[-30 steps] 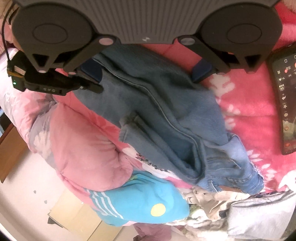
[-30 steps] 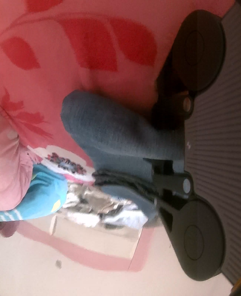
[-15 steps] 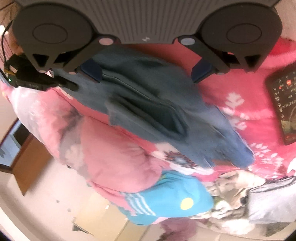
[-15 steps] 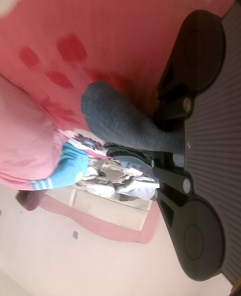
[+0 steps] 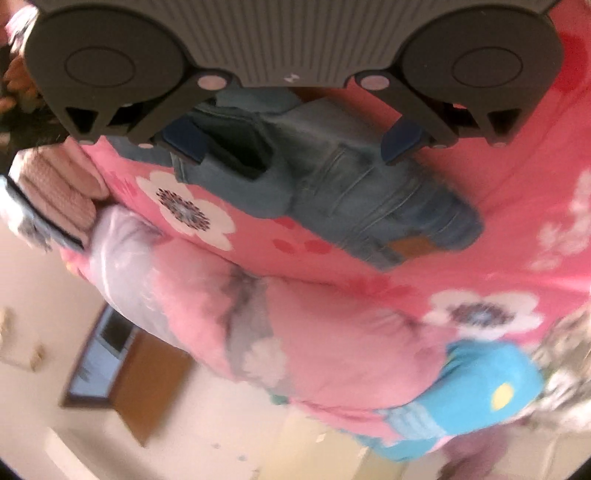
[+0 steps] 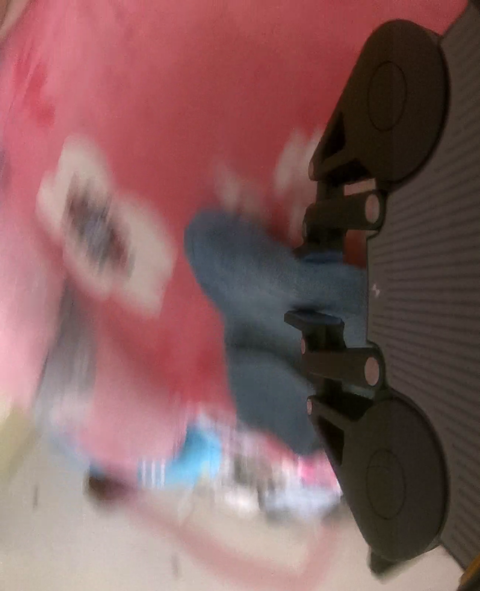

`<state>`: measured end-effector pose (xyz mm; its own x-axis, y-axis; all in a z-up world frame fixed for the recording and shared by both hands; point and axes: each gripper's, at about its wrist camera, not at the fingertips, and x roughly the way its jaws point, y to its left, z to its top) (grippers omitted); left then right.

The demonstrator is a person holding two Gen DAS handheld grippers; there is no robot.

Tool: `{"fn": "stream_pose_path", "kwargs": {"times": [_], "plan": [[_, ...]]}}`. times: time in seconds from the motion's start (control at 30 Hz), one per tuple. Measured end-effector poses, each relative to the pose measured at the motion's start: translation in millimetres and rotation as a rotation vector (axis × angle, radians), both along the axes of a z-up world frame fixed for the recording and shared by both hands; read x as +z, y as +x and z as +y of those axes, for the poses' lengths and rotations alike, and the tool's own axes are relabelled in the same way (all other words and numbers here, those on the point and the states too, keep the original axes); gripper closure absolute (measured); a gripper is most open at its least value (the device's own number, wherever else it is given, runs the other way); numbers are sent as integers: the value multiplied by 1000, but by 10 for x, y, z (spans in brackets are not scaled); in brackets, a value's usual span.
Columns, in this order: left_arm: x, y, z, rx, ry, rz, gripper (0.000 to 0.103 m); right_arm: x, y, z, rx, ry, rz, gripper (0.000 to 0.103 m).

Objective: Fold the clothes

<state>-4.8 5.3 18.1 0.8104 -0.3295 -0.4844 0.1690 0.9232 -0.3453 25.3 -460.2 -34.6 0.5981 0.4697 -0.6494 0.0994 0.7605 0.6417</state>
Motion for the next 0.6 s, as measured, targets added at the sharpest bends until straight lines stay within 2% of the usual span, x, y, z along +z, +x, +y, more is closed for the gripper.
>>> {"fn": "stream_pose_path", "kwargs": {"times": [0.03, 0.13, 0.2, 0.23, 0.27, 0.37, 0.47, 0.6], "plan": [[20, 2, -45, -14, 26, -21, 2, 28, -37, -46, -36, -18, 17, 72], [44, 56, -195, -51, 99, -78, 2, 329, -189, -145, -149, -70, -83, 60], [32, 114, -297, -74, 146, -98, 2, 457, -188, -128, -160, -37, -152, 59], [21, 148, -351, -82, 173, -105, 6, 510, -177, -110, -160, -14, -183, 58], [10, 182, -404, -91, 199, -111, 11, 479, -95, -35, -124, 54, -178, 56], [-50, 301, -531, -115, 289, -104, 20, 255, 199, 236, -10, 226, -84, 53], [-127, 381, -617, -142, 350, -87, 30, 35, 488, 552, 50, 246, 28, 53], [-215, 425, -651, -184, 369, -73, 44, -145, 690, 760, 80, 225, 110, 53]]}}
